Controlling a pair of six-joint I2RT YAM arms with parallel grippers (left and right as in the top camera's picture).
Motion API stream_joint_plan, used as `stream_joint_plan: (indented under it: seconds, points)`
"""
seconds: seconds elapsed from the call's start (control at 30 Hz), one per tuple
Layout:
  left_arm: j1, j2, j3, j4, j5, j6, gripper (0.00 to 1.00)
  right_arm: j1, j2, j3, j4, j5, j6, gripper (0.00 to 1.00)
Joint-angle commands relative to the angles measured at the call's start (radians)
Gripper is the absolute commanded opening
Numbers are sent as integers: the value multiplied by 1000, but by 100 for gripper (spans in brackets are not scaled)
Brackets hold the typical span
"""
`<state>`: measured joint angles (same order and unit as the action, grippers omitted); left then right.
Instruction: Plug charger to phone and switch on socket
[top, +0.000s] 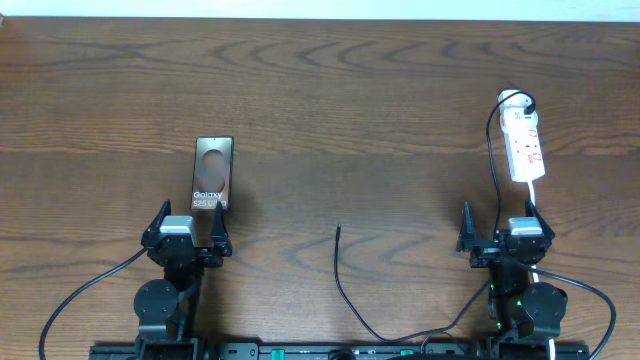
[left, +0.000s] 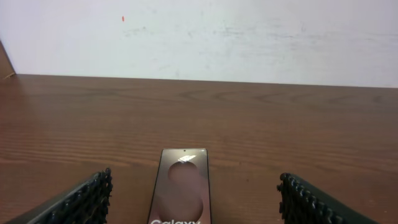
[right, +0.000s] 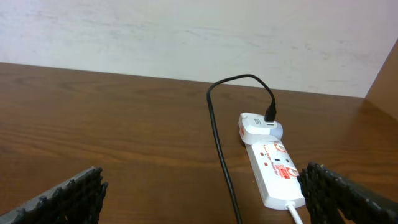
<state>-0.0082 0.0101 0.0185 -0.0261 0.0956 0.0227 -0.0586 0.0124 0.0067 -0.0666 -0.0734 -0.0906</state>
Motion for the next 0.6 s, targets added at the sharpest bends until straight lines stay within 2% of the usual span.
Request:
stream_joint_plan:
  seconds: [0.0, 0.57]
  points:
    - [4, -6, -14, -37, 24, -4, 84, 8, -6, -1, -5, 11, 11, 99]
    - [4, -6, -14, -37, 24, -4, 84, 8, -6, -1, -5, 11, 11, 99]
